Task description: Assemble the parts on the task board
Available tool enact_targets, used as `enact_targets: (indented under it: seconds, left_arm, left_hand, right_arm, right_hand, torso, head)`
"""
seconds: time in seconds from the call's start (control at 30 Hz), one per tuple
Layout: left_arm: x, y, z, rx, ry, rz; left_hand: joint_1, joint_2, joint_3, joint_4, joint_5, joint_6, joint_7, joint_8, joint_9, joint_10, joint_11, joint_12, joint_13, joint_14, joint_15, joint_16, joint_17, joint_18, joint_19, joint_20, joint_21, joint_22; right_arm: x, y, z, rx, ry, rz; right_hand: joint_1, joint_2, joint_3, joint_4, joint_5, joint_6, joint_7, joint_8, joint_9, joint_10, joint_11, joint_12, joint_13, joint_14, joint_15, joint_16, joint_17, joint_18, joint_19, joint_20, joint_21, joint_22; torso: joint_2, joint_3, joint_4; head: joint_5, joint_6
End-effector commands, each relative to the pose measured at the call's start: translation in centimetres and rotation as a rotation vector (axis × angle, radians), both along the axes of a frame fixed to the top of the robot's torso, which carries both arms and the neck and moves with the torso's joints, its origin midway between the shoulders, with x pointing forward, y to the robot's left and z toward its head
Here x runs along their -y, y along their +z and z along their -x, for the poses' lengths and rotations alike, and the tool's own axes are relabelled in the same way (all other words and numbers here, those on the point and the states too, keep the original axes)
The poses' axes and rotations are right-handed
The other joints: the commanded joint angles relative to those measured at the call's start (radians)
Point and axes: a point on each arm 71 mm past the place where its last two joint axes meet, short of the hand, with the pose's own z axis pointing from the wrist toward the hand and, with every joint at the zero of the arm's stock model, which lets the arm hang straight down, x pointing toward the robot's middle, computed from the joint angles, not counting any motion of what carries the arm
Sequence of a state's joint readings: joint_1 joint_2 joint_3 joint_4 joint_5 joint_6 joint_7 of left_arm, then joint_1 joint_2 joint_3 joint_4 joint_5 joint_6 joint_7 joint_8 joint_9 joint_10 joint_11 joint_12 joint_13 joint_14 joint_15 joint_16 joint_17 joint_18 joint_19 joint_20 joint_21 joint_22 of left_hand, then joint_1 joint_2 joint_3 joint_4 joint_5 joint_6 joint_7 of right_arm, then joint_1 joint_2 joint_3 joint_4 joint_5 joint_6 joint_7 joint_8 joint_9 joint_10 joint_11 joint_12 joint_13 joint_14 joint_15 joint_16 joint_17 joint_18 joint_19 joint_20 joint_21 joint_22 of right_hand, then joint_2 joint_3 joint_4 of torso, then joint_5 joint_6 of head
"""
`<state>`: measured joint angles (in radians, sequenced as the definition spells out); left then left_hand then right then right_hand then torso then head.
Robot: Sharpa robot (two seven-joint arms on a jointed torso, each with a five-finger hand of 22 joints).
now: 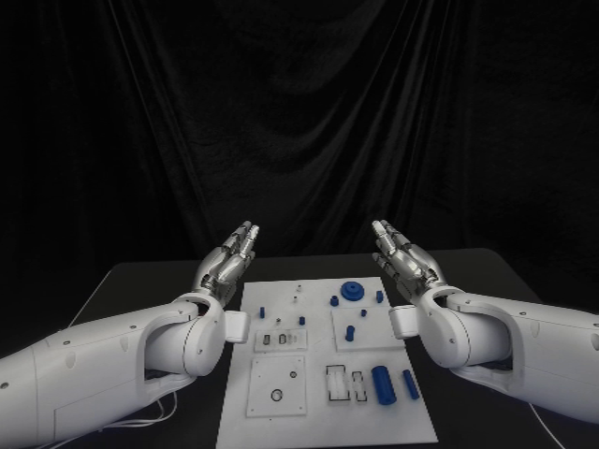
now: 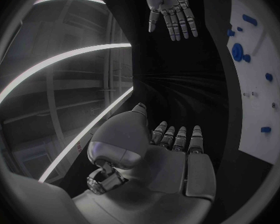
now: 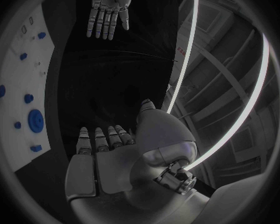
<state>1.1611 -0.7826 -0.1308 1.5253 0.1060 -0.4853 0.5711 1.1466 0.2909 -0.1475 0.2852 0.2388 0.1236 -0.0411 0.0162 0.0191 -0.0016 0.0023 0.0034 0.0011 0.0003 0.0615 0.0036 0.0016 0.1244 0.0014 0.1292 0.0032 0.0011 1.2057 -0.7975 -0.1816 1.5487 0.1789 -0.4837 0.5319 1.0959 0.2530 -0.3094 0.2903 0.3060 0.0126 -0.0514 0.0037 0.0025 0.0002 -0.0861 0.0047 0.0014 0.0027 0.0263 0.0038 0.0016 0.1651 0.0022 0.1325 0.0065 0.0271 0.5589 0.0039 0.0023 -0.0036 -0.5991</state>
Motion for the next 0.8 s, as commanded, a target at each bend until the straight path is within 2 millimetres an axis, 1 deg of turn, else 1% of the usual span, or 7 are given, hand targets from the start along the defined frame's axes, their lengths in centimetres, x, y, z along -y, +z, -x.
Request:
enact_targets:
  seconds: [0.03,0.27,0.5,0.53,0.63,0.73,0.8]
  left_arm:
    - [0.6,1.2,-0.2,0.051,-0.142,0.214]
    - [0.5,2.0,-0.4,0.075,-0.224,0.329]
    - [0.4,2.2,-0.5,0.083,-0.249,0.369]
    - [-1.1,2.6,-0.5,0.14,-0.28,0.381]
    - [-1.4,2.7,-0.5,0.153,-0.284,0.376]
    - [-1.6,2.7,-0.4,0.163,-0.291,0.369]
    - [-1.9,2.8,-0.3,0.172,-0.296,0.36]
  left_hand:
    - [0.033,0.004,-0.001,0.009,0.011,0.011,-0.004,0.005,0.002,0.002,0.001,-0.003,-0.001,0.0,0.011,-0.004,-0.002,0.018,-0.001,0.016,-0.003,-0.001]
    - [0.063,0.002,-0.001,0.009,0.054,0.02,0.005,0.006,0.003,0.003,0.012,-0.003,0.0,0.0,0.039,-0.004,-0.002,0.032,0.02,0.055,0.022,0.018]
    - [0.119,-0.002,-0.011,0.006,0.121,0.086,0.039,0.022,0.013,0.086,0.076,0.063,0.027,0.067,0.088,0.086,0.027,0.029,0.154,0.102,0.12,0.073]
    - [0.124,-0.002,-0.011,0.006,0.128,0.092,0.041,0.024,0.014,0.093,0.082,0.073,0.029,0.073,0.092,0.094,0.028,0.03,0.161,0.106,0.124,0.074]
    - [0.16,-0.005,-0.003,0.004,0.175,0.114,0.054,0.03,0.016,0.108,0.104,0.115,0.035,0.086,0.104,0.118,0.031,0.035,0.18,0.123,0.134,0.076]
    - [0.185,-0.009,0.002,0.001,0.207,0.12,0.056,0.032,0.017,0.111,0.113,0.139,0.037,0.094,0.112,0.132,0.032,0.04,0.192,0.136,0.14,0.078]
    - [0.218,-0.013,0.015,-0.007,0.245,0.132,0.063,0.037,0.018,0.113,0.121,0.165,0.039,0.099,0.117,0.142,0.033,0.046,0.2,0.146,0.143,0.077]
  right_arm:
    - [-0.5,0.5,-0.1,-0.052,0.113,-0.206]
    - [-0.3,0.8,-0.2,-0.07,0.159,-0.279]
    - [-0.2,0.8,-0.2,-0.072,0.163,-0.287]
    - [1.9,1.4,0.0,-0.082,0.215,-0.328]
    - [2.1,1.7,0.2,-0.078,0.232,-0.339]
    - [2.4,2.0,0.3,-0.068,0.247,-0.344]
    - [2.8,2.3,0.4,-0.053,0.263,-0.336]
  right_hand:
    - [0.01,0.003,-0.005,0.001,0.004,0.001,-0.005,0.0,0.001,0.0,-0.001,-0.005,-0.001,-0.003,0.008,-0.004,-0.002,0.011,-0.002,0.008,-0.006,-0.027]
    - [0.013,0.002,-0.005,0.0,0.004,0.007,0.006,0.002,0.003,0.0,0.013,-0.005,-0.001,-0.003,0.015,-0.004,-0.002,0.01,-0.002,0.013,-0.006,-0.027]
    - [0.026,-0.002,0.0,-0.001,0.005,0.03,0.025,0.01,0.009,0.0,0.036,-0.005,-0.001,-0.003,0.029,-0.004,-0.002,0.008,-0.002,0.024,-0.006,-0.027]
    - [0.028,-0.003,0.001,-0.001,0.006,0.036,0.028,0.012,0.011,0.0,0.039,-0.005,-0.001,-0.003,0.031,-0.004,-0.002,0.008,-0.002,0.027,-0.006,-0.027]
    - [0.037,-0.006,0.003,-0.003,0.008,0.04,0.034,0.015,0.011,0.0,0.047,-0.005,-0.001,-0.003,0.042,-0.004,-0.002,0.009,-0.002,0.04,-0.006,-0.027]
    - [0.051,-0.009,0.009,-0.005,0.014,0.045,0.044,0.021,0.013,0.0,0.06,-0.005,-0.001,-0.003,0.058,-0.004,-0.002,0.014,-0.002,0.065,-0.006,-0.027]
    - [0.057,-0.012,0.011,-0.005,0.015,0.052,0.053,0.026,0.014,0.0,0.069,-0.005,-0.001,-0.003,0.069,-0.004,-0.002,0.015,0.0,0.079,-0.004,-0.025]
  torso:
    - [0.0,0.0002,0.0]
    - [0.0,0.0002,0.0]
    - [0.0,0.0002,0.0]
    - [0.034,-0.005,0.0183]
    - [0.044,-0.0057,0.0234]
    - [0.046,-0.0049,0.0245]
    - [0.05,-0.0073,0.0152]
  head:
    - [0.0,0.0]
    - [0.0,0.0]
    - [0.0,0.0]
    - [-0.028,-0.033]
    - [-0.028,-0.046]
    - [-0.03,-0.066]
    - [-0.021,-0.078]
